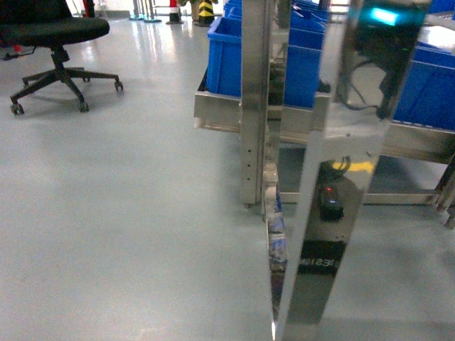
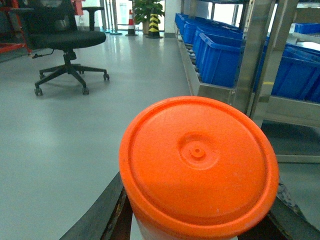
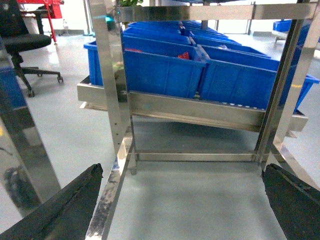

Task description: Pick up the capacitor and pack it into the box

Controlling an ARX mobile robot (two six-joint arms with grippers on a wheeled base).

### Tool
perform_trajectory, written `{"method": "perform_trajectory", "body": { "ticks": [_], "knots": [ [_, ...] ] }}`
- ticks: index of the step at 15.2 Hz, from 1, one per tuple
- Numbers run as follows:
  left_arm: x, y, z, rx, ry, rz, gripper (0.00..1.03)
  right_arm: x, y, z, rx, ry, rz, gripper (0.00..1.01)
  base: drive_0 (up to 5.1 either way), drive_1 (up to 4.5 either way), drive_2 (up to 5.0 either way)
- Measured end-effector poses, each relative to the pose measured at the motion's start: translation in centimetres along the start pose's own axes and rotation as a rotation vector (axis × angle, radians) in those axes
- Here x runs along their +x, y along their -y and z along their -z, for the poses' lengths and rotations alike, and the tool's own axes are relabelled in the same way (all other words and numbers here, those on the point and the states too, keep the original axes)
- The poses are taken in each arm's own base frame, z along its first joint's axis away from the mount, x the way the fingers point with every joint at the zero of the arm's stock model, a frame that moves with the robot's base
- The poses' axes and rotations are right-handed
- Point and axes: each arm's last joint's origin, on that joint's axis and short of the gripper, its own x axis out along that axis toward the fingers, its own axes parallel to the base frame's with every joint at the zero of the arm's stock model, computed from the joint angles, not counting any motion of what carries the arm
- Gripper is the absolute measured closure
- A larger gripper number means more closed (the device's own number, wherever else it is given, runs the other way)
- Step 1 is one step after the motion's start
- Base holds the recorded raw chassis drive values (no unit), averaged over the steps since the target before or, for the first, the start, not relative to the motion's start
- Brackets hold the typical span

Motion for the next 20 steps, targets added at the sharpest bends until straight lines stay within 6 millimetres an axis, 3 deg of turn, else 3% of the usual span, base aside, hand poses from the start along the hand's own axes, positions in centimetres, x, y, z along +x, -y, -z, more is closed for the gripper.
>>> {"method": "perform_trajectory", "body": {
  "ticks": [20],
  "knots": [
    [0.0,0.01,0.0,0.0,0.0,0.002,0.58,0.0,0.0,0.03,0.0,-0.003,0.0,0.03,-5.0,2.43,2.4]
  ]
}}
